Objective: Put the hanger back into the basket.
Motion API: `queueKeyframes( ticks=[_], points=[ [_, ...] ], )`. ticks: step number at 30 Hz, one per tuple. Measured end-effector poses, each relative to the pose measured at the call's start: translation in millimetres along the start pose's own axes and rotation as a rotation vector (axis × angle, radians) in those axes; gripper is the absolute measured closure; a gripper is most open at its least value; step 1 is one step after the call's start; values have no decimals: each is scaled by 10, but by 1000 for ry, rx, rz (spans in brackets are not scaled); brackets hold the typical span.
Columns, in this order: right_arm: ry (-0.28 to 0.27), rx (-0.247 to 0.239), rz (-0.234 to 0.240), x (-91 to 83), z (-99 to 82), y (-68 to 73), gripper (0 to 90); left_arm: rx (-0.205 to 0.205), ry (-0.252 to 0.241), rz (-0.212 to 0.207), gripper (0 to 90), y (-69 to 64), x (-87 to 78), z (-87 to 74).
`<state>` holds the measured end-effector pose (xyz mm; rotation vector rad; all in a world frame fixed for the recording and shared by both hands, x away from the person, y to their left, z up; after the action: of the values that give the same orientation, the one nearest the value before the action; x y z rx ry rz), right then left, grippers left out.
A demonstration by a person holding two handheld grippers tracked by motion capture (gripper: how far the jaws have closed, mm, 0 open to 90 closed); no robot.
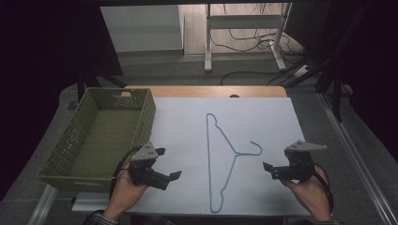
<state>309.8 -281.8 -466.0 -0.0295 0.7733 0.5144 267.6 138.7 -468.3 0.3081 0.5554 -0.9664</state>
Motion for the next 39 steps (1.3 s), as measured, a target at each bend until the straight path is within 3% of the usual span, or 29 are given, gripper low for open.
queueKeyframes(
  ticks=[11, 17, 23, 24, 27, 28, 29, 30, 31, 36, 39],
  points=[
    [17, -21, -8, 210, 182, -17, 68, 1, 49, -57, 13, 62, 326, 65],
    [43, -25, -24, 335, 276, -77, 135, 19, 60, -77, 0, 80, 468, 123],
    [65, -38, -54, 461, 366, -164, 289, 23, 63, -85, 0, 100, 618, 160],
    [72, -39, -40, 532, 406, -188, 358, 24, 65, -84, 0, 100, 640, 162],
    [81, -46, -38, 625, 438, -208, 390, 42, 81, -75, 0, 93, 675, 150],
    [89, -42, -38, 729, 461, -228, 438, 51, 88, -72, 0, 91, 680, 140],
    [89, -42, -38, 729, 461, -228, 438, 59, 94, -65, 0, 88, 685, 129],
    [104, -48, -49, 835, 472, -258, 498, 66, 100, -61, 0, 88, 690, 115],
    [104, -48, -49, 835, 472, -258, 498, 66, 100, -61, 0, 88, 690, 115],
    [154, -51, -76, 1020, 433, -360, 667, 57, 93, -61, 0, 96, 706, 88],
    [169, -59, -82, 1056, 405, -378, 714, 62, 94, -61, 0, 89, 724, 75]
  ],
)
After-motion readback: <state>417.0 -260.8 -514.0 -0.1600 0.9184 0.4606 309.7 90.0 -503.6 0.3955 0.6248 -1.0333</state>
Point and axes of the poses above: each handheld gripper's, and its own axes: x roughly forward along the jaws, z roughly out of its top, y roughly to its left, the point moved 3 cm from there along x, roughly forward along the jaws, and after that the axes turned 9 degrees about x, right-handed, at the moved point
